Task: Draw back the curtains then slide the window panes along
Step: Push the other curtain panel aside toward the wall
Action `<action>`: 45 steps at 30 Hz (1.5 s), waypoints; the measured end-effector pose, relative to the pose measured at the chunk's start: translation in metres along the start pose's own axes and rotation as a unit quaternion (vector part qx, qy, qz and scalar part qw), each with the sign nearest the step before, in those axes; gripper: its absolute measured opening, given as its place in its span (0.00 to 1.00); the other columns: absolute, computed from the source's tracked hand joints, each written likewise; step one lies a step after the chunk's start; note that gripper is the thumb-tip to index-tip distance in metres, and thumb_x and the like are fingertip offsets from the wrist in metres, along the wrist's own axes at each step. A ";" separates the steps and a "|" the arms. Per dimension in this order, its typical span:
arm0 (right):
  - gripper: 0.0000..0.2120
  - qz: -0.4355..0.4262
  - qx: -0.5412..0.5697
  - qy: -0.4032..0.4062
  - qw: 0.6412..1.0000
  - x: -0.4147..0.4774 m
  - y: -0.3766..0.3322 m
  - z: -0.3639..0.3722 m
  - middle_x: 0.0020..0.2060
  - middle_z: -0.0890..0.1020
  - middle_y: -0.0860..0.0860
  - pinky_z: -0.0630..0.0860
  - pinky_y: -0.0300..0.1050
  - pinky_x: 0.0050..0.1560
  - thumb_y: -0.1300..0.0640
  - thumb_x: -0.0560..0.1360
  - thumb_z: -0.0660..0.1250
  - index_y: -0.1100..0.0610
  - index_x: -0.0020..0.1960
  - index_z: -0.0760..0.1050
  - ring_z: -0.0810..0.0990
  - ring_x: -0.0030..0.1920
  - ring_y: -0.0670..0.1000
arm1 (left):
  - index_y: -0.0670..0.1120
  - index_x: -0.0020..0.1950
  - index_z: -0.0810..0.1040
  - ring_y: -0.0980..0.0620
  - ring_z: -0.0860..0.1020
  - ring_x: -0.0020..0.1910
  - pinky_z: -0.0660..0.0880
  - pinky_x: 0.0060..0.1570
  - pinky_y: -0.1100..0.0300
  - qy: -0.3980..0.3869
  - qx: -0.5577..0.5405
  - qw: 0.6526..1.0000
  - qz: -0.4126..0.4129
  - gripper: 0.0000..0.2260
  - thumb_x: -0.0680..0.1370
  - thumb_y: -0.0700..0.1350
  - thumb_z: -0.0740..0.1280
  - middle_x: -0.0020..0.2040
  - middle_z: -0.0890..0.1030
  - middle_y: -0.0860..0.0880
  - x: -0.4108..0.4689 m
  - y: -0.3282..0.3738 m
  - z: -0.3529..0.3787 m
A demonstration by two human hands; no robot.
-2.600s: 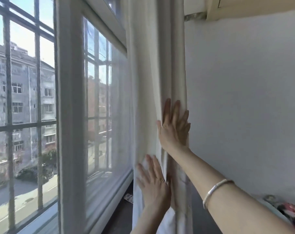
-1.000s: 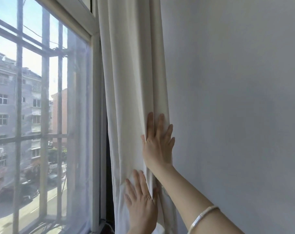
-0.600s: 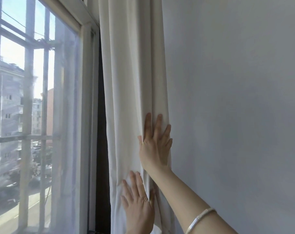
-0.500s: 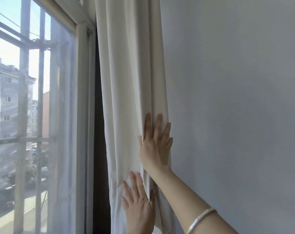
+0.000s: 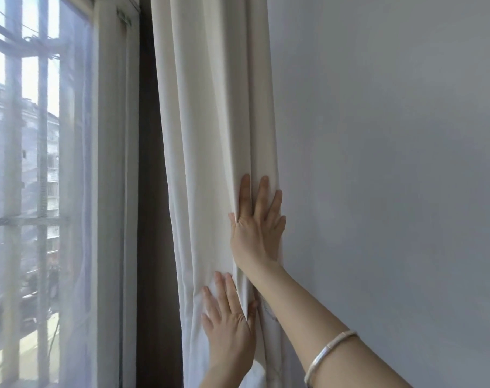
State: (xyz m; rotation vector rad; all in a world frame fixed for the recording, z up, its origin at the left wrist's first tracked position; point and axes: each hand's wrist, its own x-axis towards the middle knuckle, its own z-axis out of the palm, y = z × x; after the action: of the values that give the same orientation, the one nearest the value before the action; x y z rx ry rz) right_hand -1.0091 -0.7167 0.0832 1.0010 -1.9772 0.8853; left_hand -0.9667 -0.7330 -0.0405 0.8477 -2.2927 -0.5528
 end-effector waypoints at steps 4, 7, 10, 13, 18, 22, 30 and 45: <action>0.31 0.006 0.001 -0.004 1.000 0.005 0.004 0.009 0.75 0.41 0.57 0.57 0.67 0.67 0.51 0.80 0.51 0.50 0.72 0.33 0.42 0.73 0.65 | 0.53 0.57 0.18 0.45 0.30 0.72 0.42 0.72 0.46 0.003 -0.027 1.000 0.007 0.28 0.74 0.64 0.36 0.64 0.21 0.55 0.013 -0.004 0.012; 0.31 0.007 0.007 -0.001 1.000 0.009 0.004 0.014 0.75 0.42 0.57 0.57 0.67 0.67 0.51 0.80 0.51 0.49 0.71 0.31 0.42 0.73 0.65 | 0.56 0.57 0.19 0.45 0.30 0.72 0.42 0.72 0.47 0.019 -0.005 1.000 0.015 0.30 0.80 0.56 0.46 0.60 0.19 0.56 0.024 -0.011 0.021; 0.31 0.004 0.007 0.002 1.000 0.013 0.004 0.019 0.75 0.42 0.57 0.57 0.67 0.67 0.50 0.80 0.50 0.49 0.68 0.27 0.42 0.73 0.65 | 0.55 0.57 0.18 0.43 0.29 0.71 0.41 0.72 0.47 0.023 0.008 1.000 0.014 0.32 0.80 0.56 0.47 0.59 0.18 0.55 0.033 -0.013 0.024; 0.30 0.007 0.006 -0.001 1.000 0.018 0.005 0.025 0.75 0.41 0.57 0.57 0.66 0.67 0.49 0.80 0.49 0.49 0.69 0.28 0.41 0.73 0.65 | 0.54 0.55 0.16 0.42 0.28 0.70 0.42 0.72 0.46 0.013 0.016 1.000 0.007 0.31 0.78 0.60 0.43 0.57 0.16 0.55 0.036 -0.011 0.025; 0.30 0.012 -0.004 -0.003 1.000 0.027 0.009 0.033 0.75 0.40 0.56 0.57 0.66 0.68 0.50 0.80 0.48 0.49 0.69 0.27 0.41 0.73 0.64 | 0.52 0.55 0.17 0.40 0.29 0.70 0.46 0.71 0.45 0.007 0.007 1.000 -0.001 0.28 0.70 0.66 0.32 0.59 0.17 0.53 0.044 -0.001 0.027; 0.30 0.012 -0.013 -0.004 1.000 0.032 0.021 0.032 0.75 0.40 0.57 0.57 0.66 0.67 0.50 0.80 0.49 0.51 0.71 0.30 0.41 0.73 0.65 | 0.50 0.56 0.17 0.43 0.26 0.69 0.44 0.72 0.45 -0.005 -0.013 1.000 0.012 0.34 0.58 0.66 0.26 0.61 0.19 0.53 0.051 0.005 0.034; 0.31 0.009 -0.008 -0.002 1.000 0.044 0.035 0.040 0.74 0.40 0.57 0.57 0.66 0.67 0.50 0.80 0.50 0.50 0.71 0.30 0.42 0.73 0.65 | 0.46 0.64 0.24 0.39 0.33 0.71 0.51 0.71 0.44 -0.005 0.025 1.000 0.005 0.37 0.64 0.66 0.30 0.68 0.26 0.47 0.074 0.012 0.045; 0.33 0.002 -0.002 -0.029 1.000 0.078 0.065 0.081 0.75 0.40 0.56 0.55 0.66 0.68 0.50 0.80 0.51 0.50 0.71 0.29 0.42 0.73 0.64 | 0.50 0.67 0.27 0.44 0.31 0.72 0.41 0.73 0.50 -0.006 0.017 1.000 0.018 0.28 0.80 0.56 0.46 0.73 0.29 0.48 0.124 0.004 0.067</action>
State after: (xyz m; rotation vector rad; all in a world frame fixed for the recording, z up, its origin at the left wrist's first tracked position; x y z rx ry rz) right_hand -1.1217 -0.7802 0.0931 1.0313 -2.0289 0.8618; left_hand -1.0875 -0.8045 -0.0355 0.8198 -2.3306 -0.5048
